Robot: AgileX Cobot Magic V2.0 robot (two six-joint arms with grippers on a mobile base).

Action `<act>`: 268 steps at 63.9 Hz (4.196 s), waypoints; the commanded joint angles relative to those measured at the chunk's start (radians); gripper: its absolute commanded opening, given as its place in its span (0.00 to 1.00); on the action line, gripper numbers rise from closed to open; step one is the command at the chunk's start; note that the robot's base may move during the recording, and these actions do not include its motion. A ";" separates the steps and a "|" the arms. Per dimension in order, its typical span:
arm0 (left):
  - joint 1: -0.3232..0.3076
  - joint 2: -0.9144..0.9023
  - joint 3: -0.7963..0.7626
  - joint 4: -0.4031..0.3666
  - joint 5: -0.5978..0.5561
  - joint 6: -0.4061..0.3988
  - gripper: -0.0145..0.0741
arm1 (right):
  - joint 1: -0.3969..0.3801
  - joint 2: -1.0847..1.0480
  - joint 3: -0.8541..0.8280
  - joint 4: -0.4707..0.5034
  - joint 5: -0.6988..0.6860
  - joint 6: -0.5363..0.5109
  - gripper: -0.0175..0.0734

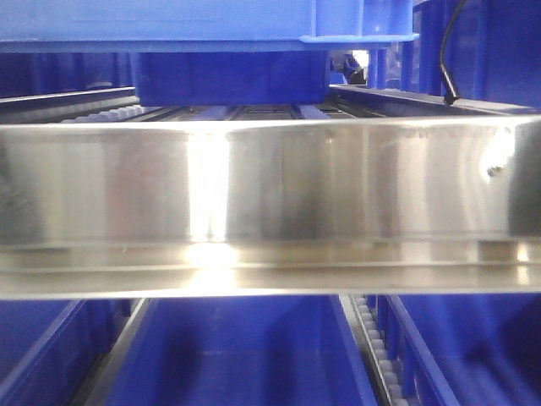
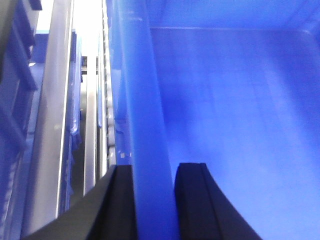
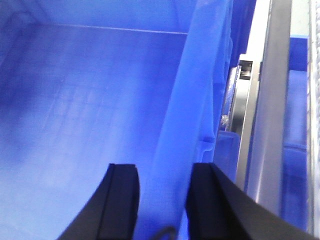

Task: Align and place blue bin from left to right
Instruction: 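Pull the held blue bin back off the shelf with both grippers, then drive the base away from the rack holding the bin in both grippers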

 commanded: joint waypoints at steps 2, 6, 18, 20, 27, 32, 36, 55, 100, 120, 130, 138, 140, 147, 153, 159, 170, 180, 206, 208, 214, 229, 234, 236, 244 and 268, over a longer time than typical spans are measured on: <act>-0.019 -0.035 -0.017 -0.170 -0.067 0.005 0.04 | 0.012 -0.017 -0.010 0.042 -0.134 0.015 0.01; -0.019 -0.035 -0.017 -0.170 -0.090 0.005 0.04 | 0.012 -0.017 -0.010 0.042 -0.134 0.015 0.01; -0.019 -0.035 -0.017 -0.170 -0.202 0.005 0.04 | 0.012 -0.017 -0.010 0.042 -0.137 0.015 0.01; -0.019 -0.035 -0.017 -0.170 -0.228 0.005 0.04 | 0.012 -0.017 -0.010 0.042 -0.137 0.015 0.01; -0.019 -0.035 -0.017 -0.170 -0.312 0.005 0.04 | 0.012 -0.017 -0.010 0.042 -0.137 0.015 0.01; -0.019 -0.035 -0.017 -0.170 -0.369 0.005 0.04 | 0.012 -0.017 -0.010 0.042 -0.137 0.015 0.01; -0.019 -0.035 -0.017 -0.170 -0.414 0.005 0.04 | 0.012 -0.017 -0.010 0.042 -0.137 0.015 0.01; -0.019 -0.035 -0.017 -0.170 -0.540 0.005 0.04 | 0.012 -0.017 -0.010 0.042 -0.137 0.015 0.01; -0.019 -0.035 -0.017 -0.170 -0.549 0.005 0.04 | 0.012 -0.017 -0.010 0.042 -0.137 0.015 0.01; -0.019 -0.035 -0.017 -0.170 -0.549 0.005 0.04 | 0.012 -0.017 -0.010 0.042 -0.137 0.015 0.01; -0.019 -0.035 -0.017 -0.170 -0.549 0.005 0.04 | 0.012 -0.017 -0.010 0.042 -0.137 0.015 0.01; -0.019 -0.035 -0.017 -0.170 -0.549 0.005 0.04 | 0.012 -0.017 -0.010 0.042 -0.137 0.015 0.01; -0.019 -0.035 -0.017 -0.170 -0.549 0.005 0.04 | 0.012 -0.017 -0.010 0.042 -0.137 0.015 0.01; -0.019 -0.035 -0.017 -0.170 -0.549 0.005 0.04 | 0.012 -0.017 -0.010 0.042 -0.137 0.015 0.01; -0.019 -0.035 -0.017 -0.170 -0.549 0.005 0.04 | 0.012 -0.017 -0.010 0.042 -0.137 0.015 0.01; -0.019 -0.035 -0.017 -0.170 -0.549 0.005 0.04 | 0.012 -0.017 -0.010 0.042 -0.137 0.015 0.01; -0.019 -0.035 -0.017 -0.170 -0.549 0.005 0.04 | 0.012 -0.017 -0.010 0.042 -0.137 0.015 0.01; -0.019 -0.035 -0.017 -0.170 -0.549 0.005 0.04 | 0.012 -0.017 -0.010 0.042 -0.137 0.015 0.01; -0.019 -0.035 -0.017 -0.170 -0.549 0.005 0.04 | 0.012 -0.017 -0.010 0.042 -0.137 0.015 0.01; -0.019 -0.035 -0.017 -0.170 -0.549 0.005 0.04 | 0.012 -0.017 -0.010 0.042 -0.137 0.015 0.01; -0.019 -0.035 -0.017 -0.170 -0.549 0.005 0.04 | 0.012 -0.017 -0.010 0.042 -0.137 0.015 0.01; -0.019 -0.035 -0.017 -0.170 -0.549 0.005 0.04 | 0.012 -0.017 -0.010 0.042 -0.137 0.015 0.01; -0.019 -0.035 -0.017 -0.170 -0.549 0.005 0.04 | 0.012 -0.017 -0.010 0.042 -0.137 0.015 0.01; -0.019 -0.035 -0.017 -0.170 -0.549 0.005 0.04 | 0.012 -0.017 -0.010 0.042 -0.137 0.015 0.01; -0.019 -0.035 -0.017 -0.170 -0.549 0.005 0.04 | 0.012 -0.017 -0.010 0.042 -0.137 0.015 0.01; -0.019 -0.035 -0.017 -0.170 -0.549 0.005 0.04 | 0.012 -0.017 -0.010 0.042 -0.137 0.015 0.01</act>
